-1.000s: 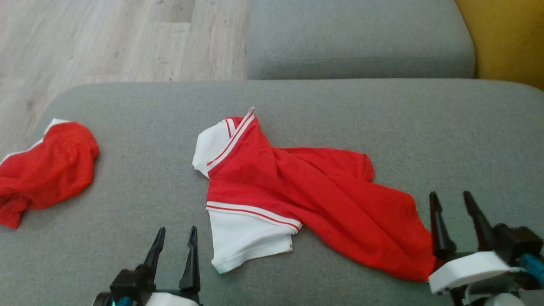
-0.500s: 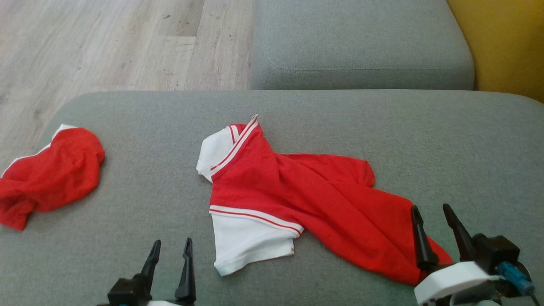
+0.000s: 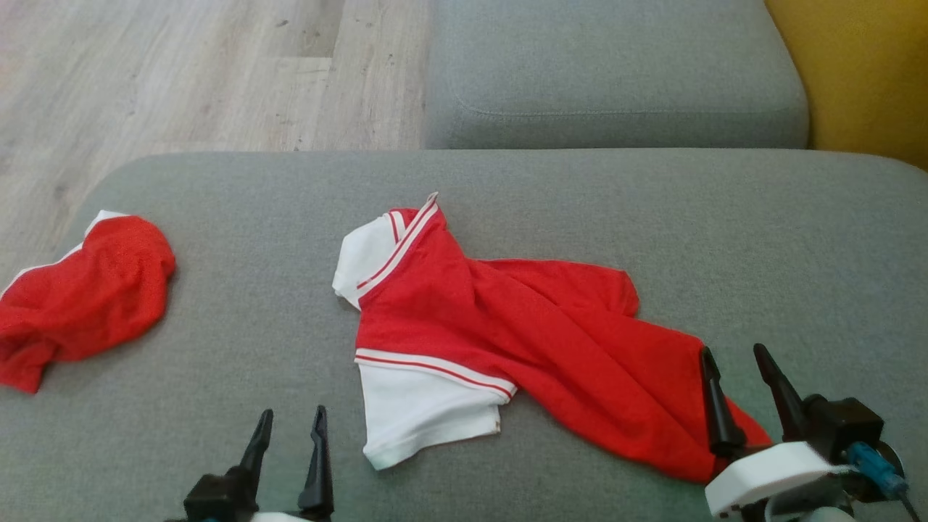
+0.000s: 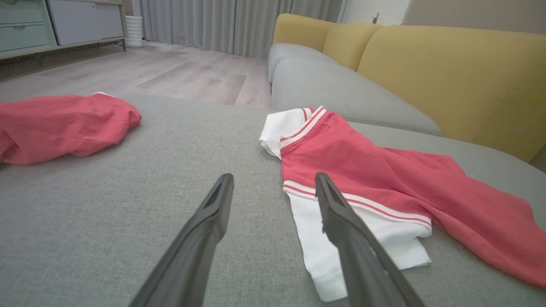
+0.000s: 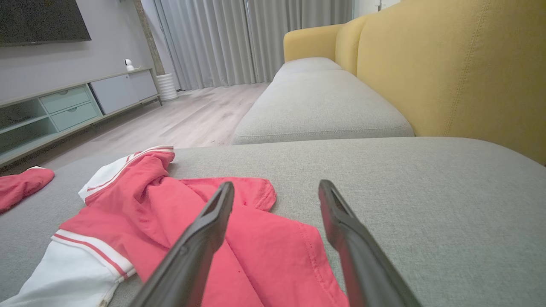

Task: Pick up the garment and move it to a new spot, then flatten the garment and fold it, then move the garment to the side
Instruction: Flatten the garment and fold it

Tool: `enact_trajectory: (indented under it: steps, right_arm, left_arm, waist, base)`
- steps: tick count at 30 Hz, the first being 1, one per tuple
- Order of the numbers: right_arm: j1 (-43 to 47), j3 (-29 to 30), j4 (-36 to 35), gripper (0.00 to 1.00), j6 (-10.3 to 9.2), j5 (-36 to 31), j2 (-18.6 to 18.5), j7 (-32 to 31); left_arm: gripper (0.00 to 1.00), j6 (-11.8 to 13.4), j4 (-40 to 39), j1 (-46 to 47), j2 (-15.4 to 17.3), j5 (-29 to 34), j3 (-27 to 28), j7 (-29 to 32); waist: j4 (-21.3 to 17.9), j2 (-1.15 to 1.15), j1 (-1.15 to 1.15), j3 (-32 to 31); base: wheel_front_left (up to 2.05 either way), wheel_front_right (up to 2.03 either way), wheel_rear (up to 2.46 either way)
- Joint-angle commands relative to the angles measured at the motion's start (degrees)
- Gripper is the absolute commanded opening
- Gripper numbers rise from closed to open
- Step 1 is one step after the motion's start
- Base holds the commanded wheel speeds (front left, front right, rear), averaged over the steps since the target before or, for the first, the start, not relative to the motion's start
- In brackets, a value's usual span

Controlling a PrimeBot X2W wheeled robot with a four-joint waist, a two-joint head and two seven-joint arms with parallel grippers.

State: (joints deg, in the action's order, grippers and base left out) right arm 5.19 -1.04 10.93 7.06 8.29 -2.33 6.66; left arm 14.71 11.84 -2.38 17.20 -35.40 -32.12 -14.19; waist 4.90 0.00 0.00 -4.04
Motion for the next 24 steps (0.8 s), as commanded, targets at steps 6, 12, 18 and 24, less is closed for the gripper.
enact_trajectory:
  steps: [6,12,18,24]
  right_arm:
    - [-3.19,-1.56,-2.06,1.00,0.43,-0.90,-0.54,0.27]
    - [-3.48,-1.15,-2.45,1.00,0.43,-1.74,-0.54,-0.16]
    - [-3.52,-0.45,-2.86,1.00,0.43,-2.23,-0.54,-0.48]
    - [-2.41,1.50,-2.34,1.00,0.43,-3.36,-0.54,-1.22]
  left_arm:
    - [1.00,-1.02,-0.41,3.03,-1.66,-1.67,-1.31,4.95]
    - [1.00,-1.52,5.00,4.00,-5.26,-5.15,-1.82,8.44]
    - [1.00,-1.69,8.86,5.29,-6.82,-7.02,-0.49,8.09]
    - [0.94,-2.50,11.88,6.42,-7.58,-7.89,0.08,7.15]
  waist:
    - [-2.12,0.00,0.00,1.85]
    - [-5.24,0.00,0.00,3.80]
    - [-7.46,0.00,0.00,5.39]
    - [-8.71,0.00,0.00,6.30]
  base:
    - [0.00,0.00,0.00]
    - [0.00,0.00,0.00]
    - [0.00,0.00,0.00]
    - [0.00,0.00,0.00]
